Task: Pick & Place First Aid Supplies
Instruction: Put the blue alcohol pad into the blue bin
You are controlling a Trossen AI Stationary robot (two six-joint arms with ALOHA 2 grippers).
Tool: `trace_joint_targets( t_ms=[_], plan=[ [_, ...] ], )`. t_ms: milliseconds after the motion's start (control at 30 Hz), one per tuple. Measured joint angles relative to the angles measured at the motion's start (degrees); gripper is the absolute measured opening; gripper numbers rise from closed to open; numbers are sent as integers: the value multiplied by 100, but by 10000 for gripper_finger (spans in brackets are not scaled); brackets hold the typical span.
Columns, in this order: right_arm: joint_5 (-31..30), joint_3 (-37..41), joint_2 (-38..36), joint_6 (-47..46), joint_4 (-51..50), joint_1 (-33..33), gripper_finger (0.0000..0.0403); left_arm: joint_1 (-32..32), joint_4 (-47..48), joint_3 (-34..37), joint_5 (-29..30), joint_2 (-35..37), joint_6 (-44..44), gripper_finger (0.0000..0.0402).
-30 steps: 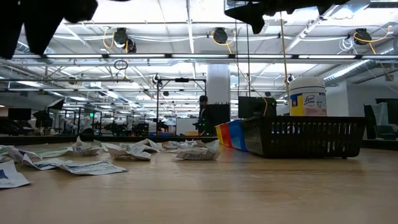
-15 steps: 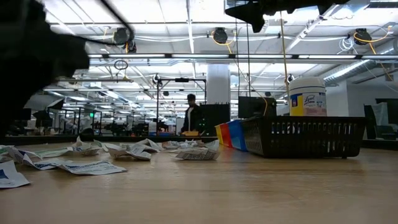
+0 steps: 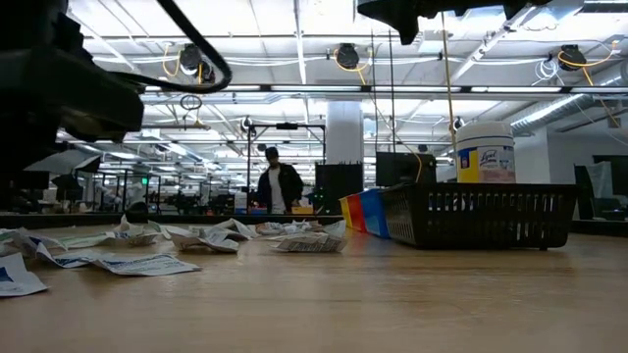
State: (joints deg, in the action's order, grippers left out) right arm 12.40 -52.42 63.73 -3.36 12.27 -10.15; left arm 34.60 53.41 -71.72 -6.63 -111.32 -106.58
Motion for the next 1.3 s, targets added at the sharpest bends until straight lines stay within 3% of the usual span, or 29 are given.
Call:
trace_joint_targets(
  t_ms=[133, 300, 600, 833, 967, 1100, 1300],
  plan=[
    [-4, 0, -24, -2, -9, 2, 229, 16, 385, 25, 2, 218, 23, 9],
    [-5, 0, -79, -43, -3, 4, 229, 18, 945, 23, 283, 1170, 544, 3],
    [-7, -3, -221, -563, 14, 5, 229, 11, 1272, 10, 2837, 3543, 2724, 1],
    [-41, -416, -187, -955, -176, 139, 229, -104, 1272, 6, 4228, 4999, 4824, 1],
    [-385, -925, -50, -966, -917, 168, 229, -367, 758, 6, 4896, 5669, 5803, 1],
    [-516, -1452, 148, -1032, -1285, 166, 229, -947, -653, 4, 4872, 6093, 7519, 0],
    [-773, -2191, 616, -1404, -1301, 166, 229, -2068, -2560, 1, 3703, 6138, 9397, 0]
  ],
)
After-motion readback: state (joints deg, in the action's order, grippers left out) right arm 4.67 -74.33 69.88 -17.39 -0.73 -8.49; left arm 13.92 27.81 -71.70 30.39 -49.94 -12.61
